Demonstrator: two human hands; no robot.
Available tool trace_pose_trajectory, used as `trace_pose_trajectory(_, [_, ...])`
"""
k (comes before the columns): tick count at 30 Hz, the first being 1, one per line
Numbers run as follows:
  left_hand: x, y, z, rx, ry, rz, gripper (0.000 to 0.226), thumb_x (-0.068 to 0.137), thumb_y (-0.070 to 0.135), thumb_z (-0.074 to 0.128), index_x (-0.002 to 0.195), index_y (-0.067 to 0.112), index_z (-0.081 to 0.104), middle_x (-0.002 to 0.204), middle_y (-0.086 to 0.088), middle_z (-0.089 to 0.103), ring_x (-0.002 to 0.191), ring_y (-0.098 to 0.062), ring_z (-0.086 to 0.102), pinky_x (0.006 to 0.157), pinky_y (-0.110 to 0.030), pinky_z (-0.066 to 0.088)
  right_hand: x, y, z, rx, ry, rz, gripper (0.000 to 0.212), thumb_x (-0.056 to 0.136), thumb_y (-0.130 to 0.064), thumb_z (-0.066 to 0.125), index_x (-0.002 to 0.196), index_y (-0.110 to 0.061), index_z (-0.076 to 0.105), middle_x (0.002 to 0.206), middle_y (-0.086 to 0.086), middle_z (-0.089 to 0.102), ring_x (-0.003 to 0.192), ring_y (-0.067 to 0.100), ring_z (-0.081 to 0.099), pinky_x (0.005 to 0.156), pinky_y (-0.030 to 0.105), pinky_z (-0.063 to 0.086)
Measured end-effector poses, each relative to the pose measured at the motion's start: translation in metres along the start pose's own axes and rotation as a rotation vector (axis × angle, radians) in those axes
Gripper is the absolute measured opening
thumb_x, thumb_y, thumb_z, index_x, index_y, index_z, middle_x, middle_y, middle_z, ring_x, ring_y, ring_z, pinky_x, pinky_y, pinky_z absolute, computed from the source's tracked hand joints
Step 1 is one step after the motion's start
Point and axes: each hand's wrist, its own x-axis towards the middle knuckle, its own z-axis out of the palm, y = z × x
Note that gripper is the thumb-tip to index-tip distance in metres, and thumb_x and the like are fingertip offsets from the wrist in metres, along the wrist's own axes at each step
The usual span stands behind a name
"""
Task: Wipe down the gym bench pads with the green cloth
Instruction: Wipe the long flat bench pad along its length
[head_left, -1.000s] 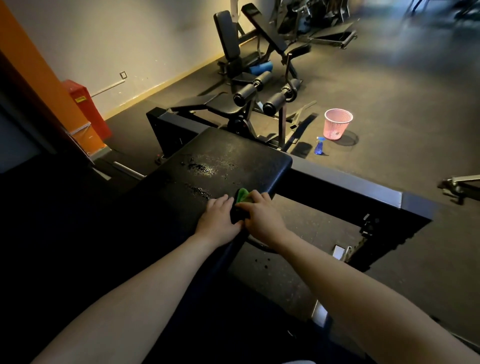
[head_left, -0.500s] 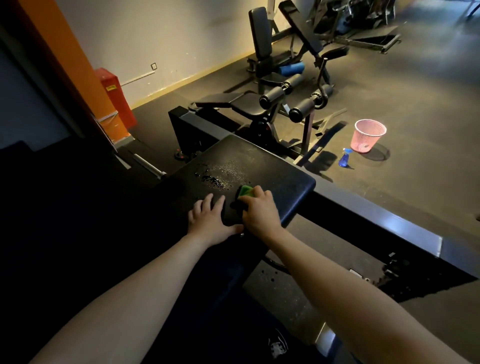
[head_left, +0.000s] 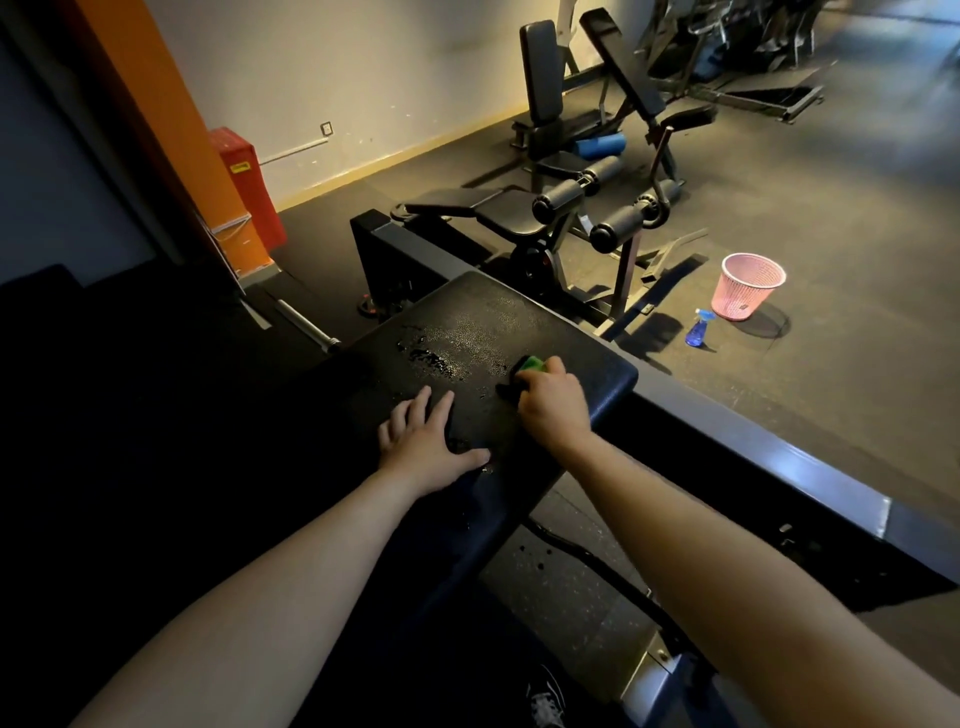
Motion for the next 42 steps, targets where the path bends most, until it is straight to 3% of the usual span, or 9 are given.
trace_pose_trajectory(7, [0.001, 0.0, -0.001, -0.027, -0.006, 0.006, 0.093, 0.086, 0.058, 0.061, 0.158, 0.037, 0.007, 0.168, 0.004, -0.006, 0.152, -0.026, -0.004, 0.121, -0.049, 0.003, -0.038, -0.031, 0.016, -0.08, -0.116, -0.401, 0.038, 0.089, -0.029, 0.059, 0.127, -0.03, 0.066, 0.11, 0.008, 0.052, 0.104, 0.028, 0.053, 0.084, 0.042, 0.052])
trace_pose_trajectory(11, [-0.003, 0.001, -0.002, -0.002, -0.007, -0.007, 0.101, 0.081, 0.077, 0.055, 0.159, 0.037, 0.005, 0.167, 0.005, -0.009, 0.152, -0.025, -0.006, 0.12, -0.047, 0.004, -0.017, -0.002, -0.001, -0.164, -0.059, -0.302, 0.043, 0.095, -0.025, 0.058, 0.137, -0.033, 0.057, 0.117, 0.008, 0.048, 0.111, 0.027, 0.049, 0.091, 0.042, 0.05])
trace_pose_trajectory(18, [-0.004, 0.0, -0.003, -0.007, -0.028, 0.006, 0.101, 0.082, 0.077, 0.054, 0.159, 0.036, 0.004, 0.168, 0.004, -0.011, 0.152, -0.026, -0.009, 0.12, -0.049, 0.002, -0.012, 0.033, -0.013, -0.097, 0.064, 0.051, 0.043, 0.099, -0.021, 0.045, 0.14, -0.028, 0.054, 0.12, 0.007, 0.045, 0.112, 0.028, 0.042, 0.097, 0.044, 0.044])
trace_pose_trajectory(22, [-0.003, 0.002, -0.002, -0.006, -0.024, 0.001, 0.101, 0.082, 0.077, 0.054, 0.159, 0.036, 0.003, 0.168, 0.003, -0.011, 0.152, -0.026, -0.008, 0.12, -0.049, 0.002, -0.025, 0.003, 0.002, 0.021, 0.042, -0.042, 0.035, 0.098, -0.019, 0.046, 0.125, -0.017, 0.067, 0.115, 0.01, 0.054, 0.109, 0.027, 0.046, 0.091, 0.038, 0.043])
trace_pose_trajectory(26, [-0.001, 0.003, -0.002, -0.004, -0.022, -0.007, 0.095, 0.086, 0.066, 0.058, 0.159, 0.036, 0.005, 0.168, 0.003, -0.008, 0.152, -0.025, -0.006, 0.121, -0.048, 0.003, -0.048, -0.022, 0.017, 0.018, -0.033, -0.257, 0.034, 0.091, -0.022, 0.053, 0.12, -0.021, 0.072, 0.103, 0.011, 0.056, 0.1, 0.029, 0.047, 0.087, 0.04, 0.045])
trace_pose_trajectory(29, [-0.003, 0.003, -0.002, 0.009, -0.009, -0.008, 0.092, 0.088, 0.058, 0.059, 0.159, 0.037, 0.005, 0.168, 0.003, -0.008, 0.152, -0.025, -0.005, 0.121, -0.048, 0.003, -0.06, -0.021, 0.019, -0.129, -0.02, -0.335, 0.042, 0.09, -0.035, 0.055, 0.13, -0.032, 0.063, 0.112, 0.007, 0.052, 0.105, 0.027, 0.045, 0.091, 0.04, 0.041])
trace_pose_trajectory(33, [-0.004, 0.001, -0.001, 0.019, -0.028, -0.013, 0.099, 0.084, 0.076, 0.053, 0.159, 0.038, 0.002, 0.168, 0.004, -0.011, 0.152, -0.025, -0.007, 0.121, -0.049, 0.003, -0.054, 0.009, 0.005, -0.264, -0.025, -0.335, 0.053, 0.094, -0.032, 0.057, 0.145, -0.039, 0.045, 0.129, 0.006, 0.043, 0.114, 0.025, 0.041, 0.098, 0.039, 0.041])
trace_pose_trajectory(38, [-0.006, 0.002, 0.0, 0.003, -0.021, -0.008, 0.1, 0.083, 0.078, 0.052, 0.159, 0.038, 0.001, 0.168, 0.005, -0.012, 0.153, -0.024, -0.008, 0.121, -0.049, 0.002, -0.029, 0.052, -0.019, -0.222, 0.055, -0.083, 0.052, 0.095, -0.019, 0.056, 0.144, -0.033, 0.048, 0.133, 0.008, 0.041, 0.117, 0.028, 0.041, 0.104, 0.043, 0.042])
trace_pose_trajectory(42, [-0.004, 0.002, -0.001, 0.014, -0.015, -0.017, 0.1, 0.083, 0.078, 0.052, 0.159, 0.037, 0.001, 0.168, 0.004, -0.012, 0.153, -0.024, -0.008, 0.121, -0.049, 0.002, -0.03, 0.045, -0.012, -0.049, 0.083, 0.156, 0.046, 0.099, -0.022, 0.047, 0.145, -0.024, 0.047, 0.13, 0.01, 0.039, 0.116, 0.032, 0.043, 0.098, 0.045, 0.048])
